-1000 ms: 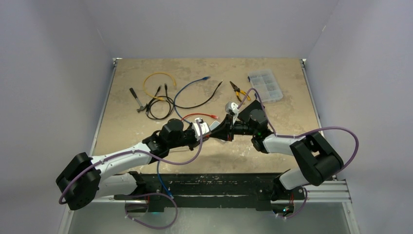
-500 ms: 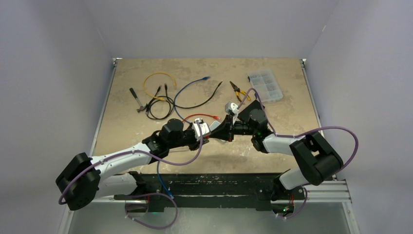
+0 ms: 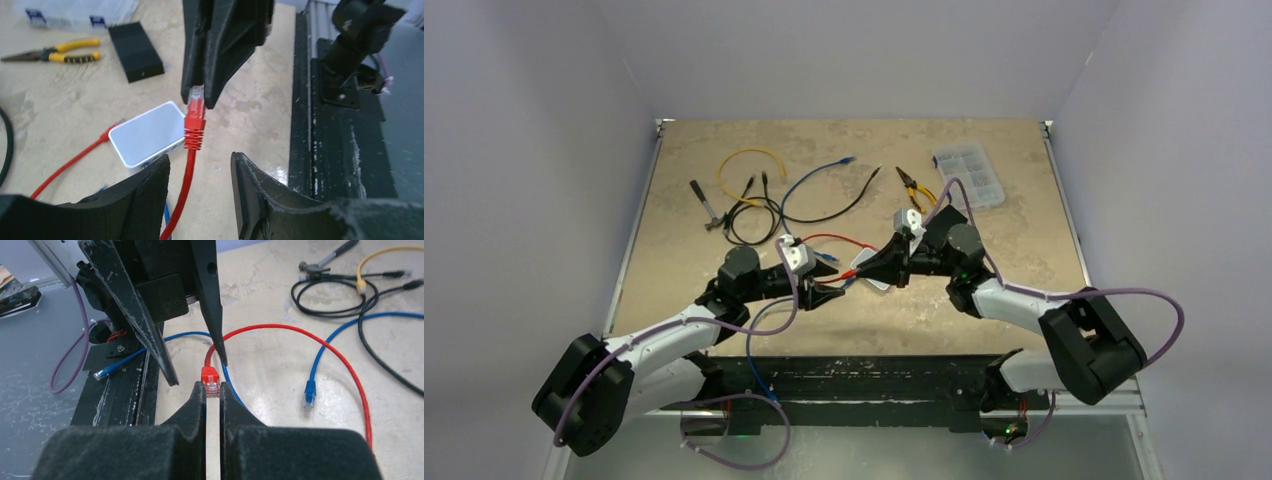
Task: Insert the plug into the switch port
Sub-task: Pick up the connector from the center of the board, then insert the connector into the switch port.
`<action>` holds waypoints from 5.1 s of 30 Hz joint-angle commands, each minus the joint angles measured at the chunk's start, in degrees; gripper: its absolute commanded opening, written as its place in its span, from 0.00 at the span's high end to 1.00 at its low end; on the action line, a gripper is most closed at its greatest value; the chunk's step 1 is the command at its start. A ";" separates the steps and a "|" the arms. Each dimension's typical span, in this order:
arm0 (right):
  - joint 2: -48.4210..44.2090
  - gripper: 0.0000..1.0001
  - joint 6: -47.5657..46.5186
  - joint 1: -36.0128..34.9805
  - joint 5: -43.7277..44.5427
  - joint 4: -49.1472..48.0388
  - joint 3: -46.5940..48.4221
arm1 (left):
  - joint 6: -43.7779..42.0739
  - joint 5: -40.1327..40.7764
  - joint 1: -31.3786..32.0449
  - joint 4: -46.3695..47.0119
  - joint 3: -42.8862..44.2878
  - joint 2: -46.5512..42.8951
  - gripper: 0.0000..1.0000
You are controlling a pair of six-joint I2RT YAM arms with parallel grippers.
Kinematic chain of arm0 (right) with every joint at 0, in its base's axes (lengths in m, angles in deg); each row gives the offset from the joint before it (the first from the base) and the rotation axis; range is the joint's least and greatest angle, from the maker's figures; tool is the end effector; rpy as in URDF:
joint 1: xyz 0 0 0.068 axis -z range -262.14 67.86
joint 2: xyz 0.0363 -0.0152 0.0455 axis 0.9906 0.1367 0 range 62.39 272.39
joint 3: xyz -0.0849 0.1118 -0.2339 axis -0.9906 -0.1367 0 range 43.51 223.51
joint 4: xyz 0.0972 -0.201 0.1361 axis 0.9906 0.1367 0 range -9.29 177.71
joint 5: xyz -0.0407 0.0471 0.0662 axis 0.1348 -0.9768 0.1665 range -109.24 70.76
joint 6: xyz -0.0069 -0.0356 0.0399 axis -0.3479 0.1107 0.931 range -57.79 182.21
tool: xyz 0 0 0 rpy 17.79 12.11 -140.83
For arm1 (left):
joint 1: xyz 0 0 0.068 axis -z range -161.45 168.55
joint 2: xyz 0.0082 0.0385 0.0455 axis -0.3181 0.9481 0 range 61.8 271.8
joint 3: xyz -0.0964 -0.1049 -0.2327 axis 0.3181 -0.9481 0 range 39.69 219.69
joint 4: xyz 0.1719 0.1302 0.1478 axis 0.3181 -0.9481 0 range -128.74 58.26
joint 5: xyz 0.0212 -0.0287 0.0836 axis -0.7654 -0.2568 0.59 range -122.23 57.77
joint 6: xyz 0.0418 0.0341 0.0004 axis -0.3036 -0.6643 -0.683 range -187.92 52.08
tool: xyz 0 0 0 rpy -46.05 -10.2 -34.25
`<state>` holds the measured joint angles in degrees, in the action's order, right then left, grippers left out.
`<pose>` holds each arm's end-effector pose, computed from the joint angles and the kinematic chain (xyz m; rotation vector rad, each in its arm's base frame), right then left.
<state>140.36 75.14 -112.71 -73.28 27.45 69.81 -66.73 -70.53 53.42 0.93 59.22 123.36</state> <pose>0.2083 0.1565 0.2193 -1.0194 1.3782 1.2975 0.1654 -0.1422 0.2096 0.9945 1.5160 -1.0311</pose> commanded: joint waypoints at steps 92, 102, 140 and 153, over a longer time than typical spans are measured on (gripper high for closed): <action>-9.24 0.44 -4.28 0.11 7.76 11.14 3.10 | -0.79 28.12 8.94 -14.79 6.37 -5.35 1.00; -8.73 0.40 -0.28 1.69 26.86 18.45 3.95 | 4.21 73.05 14.06 -31.54 13.47 -13.04 1.00; 12.95 0.39 8.23 9.39 27.01 26.53 7.79 | 15.71 56.84 27.17 -5.68 5.47 17.87 1.00; 15.27 0.56 7.42 9.36 24.23 23.07 6.84 | 15.70 57.67 27.28 -3.44 10.32 26.78 1.00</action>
<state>154.97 82.77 -103.44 -46.61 53.70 76.37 -51.84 -13.75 80.46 -5.58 66.46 148.52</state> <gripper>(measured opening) 0.464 0.136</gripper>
